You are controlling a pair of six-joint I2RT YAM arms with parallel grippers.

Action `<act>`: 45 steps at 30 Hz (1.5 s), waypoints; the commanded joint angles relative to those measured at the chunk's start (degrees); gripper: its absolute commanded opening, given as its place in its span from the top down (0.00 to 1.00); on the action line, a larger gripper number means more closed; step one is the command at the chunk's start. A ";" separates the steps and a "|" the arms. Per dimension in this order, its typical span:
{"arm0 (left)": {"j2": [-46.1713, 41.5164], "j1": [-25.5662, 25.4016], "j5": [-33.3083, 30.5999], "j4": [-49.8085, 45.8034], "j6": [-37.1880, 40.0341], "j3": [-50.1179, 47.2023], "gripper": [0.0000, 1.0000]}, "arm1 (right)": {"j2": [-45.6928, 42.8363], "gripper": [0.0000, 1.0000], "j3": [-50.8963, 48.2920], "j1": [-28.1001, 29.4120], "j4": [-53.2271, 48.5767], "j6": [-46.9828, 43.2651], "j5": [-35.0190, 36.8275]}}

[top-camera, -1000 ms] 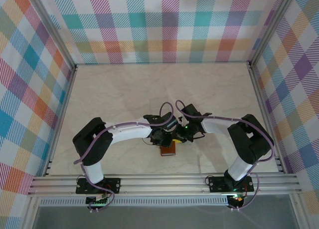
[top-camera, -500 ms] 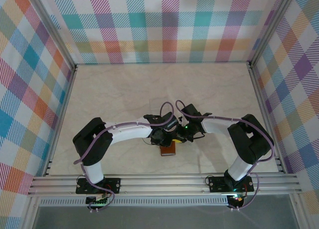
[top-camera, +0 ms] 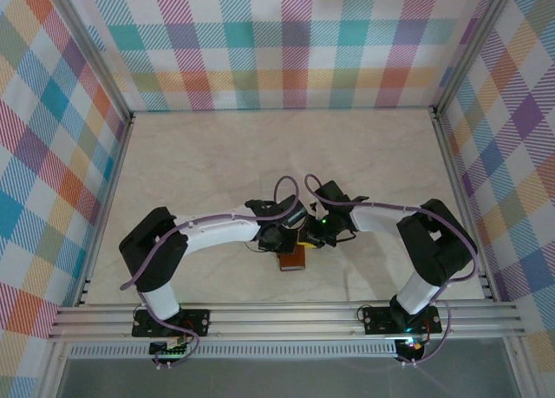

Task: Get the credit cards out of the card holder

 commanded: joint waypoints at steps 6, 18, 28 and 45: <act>-6.23 1.97 0.56 2.78 -3.78 -6.14 0.92 | -0.01 0.79 1.55 -0.31 -10.83 -2.96 6.96; -10.48 5.76 7.65 12.22 -7.89 -16.06 0.92 | -1.43 0.55 5.21 1.57 -16.83 -3.82 10.68; -12.62 7.97 11.10 20.40 -11.21 -22.84 0.92 | -0.58 0.18 12.56 7.99 -26.70 -2.25 20.37; -12.17 9.47 14.00 28.98 -14.87 -28.41 0.92 | 6.70 0.00 19.47 15.21 -31.99 3.47 25.46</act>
